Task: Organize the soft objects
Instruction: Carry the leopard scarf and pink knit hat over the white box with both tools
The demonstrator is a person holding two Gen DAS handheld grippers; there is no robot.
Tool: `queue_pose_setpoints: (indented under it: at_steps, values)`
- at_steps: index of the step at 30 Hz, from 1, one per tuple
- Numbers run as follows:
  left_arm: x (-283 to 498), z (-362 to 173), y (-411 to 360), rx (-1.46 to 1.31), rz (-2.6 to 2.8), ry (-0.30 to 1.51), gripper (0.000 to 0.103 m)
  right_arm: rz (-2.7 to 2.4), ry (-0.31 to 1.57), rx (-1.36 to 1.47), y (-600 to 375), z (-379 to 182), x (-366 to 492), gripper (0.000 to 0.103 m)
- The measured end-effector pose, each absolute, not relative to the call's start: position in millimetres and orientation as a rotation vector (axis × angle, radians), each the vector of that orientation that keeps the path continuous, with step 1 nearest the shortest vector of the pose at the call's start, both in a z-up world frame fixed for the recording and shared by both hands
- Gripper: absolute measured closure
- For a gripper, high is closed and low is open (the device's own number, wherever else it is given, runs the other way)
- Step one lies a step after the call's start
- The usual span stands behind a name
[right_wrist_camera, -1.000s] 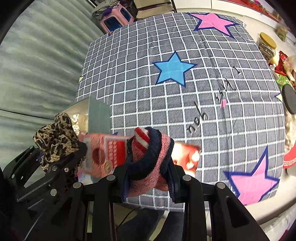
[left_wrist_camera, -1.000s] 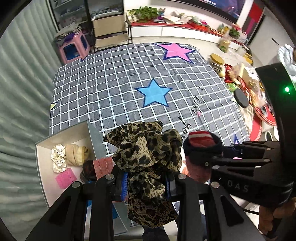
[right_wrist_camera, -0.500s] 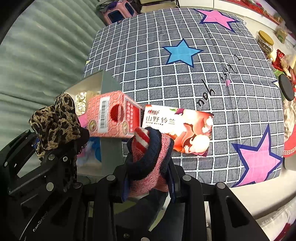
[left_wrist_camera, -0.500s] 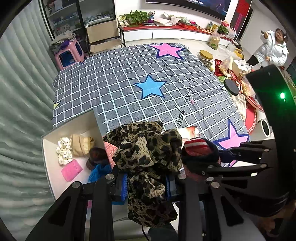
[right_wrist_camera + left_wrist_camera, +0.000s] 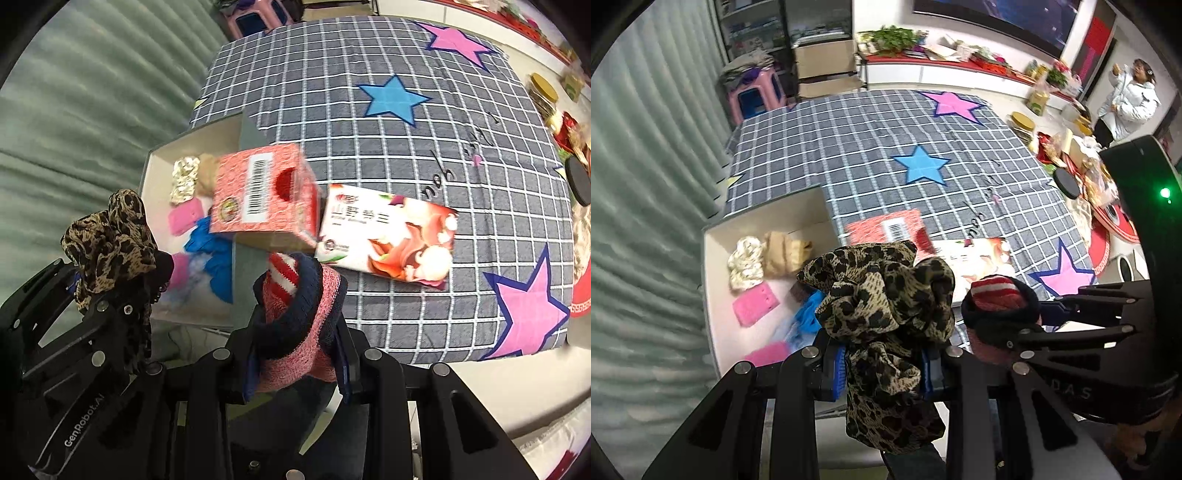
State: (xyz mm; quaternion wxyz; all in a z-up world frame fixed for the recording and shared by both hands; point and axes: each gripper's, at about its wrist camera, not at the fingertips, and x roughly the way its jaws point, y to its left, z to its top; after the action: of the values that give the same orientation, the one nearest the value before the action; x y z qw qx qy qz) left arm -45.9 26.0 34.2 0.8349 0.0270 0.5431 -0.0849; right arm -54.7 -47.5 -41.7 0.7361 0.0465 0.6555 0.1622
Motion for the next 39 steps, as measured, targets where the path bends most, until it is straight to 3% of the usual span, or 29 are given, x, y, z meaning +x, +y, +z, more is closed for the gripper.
queue_pose_setpoints:
  at_steps: [39]
  values:
    - [-68, -1, 104, -0.117, 0.025, 1.225, 0.070, 0.487, 1.460, -0.091, 22, -45, -60, 0.069]
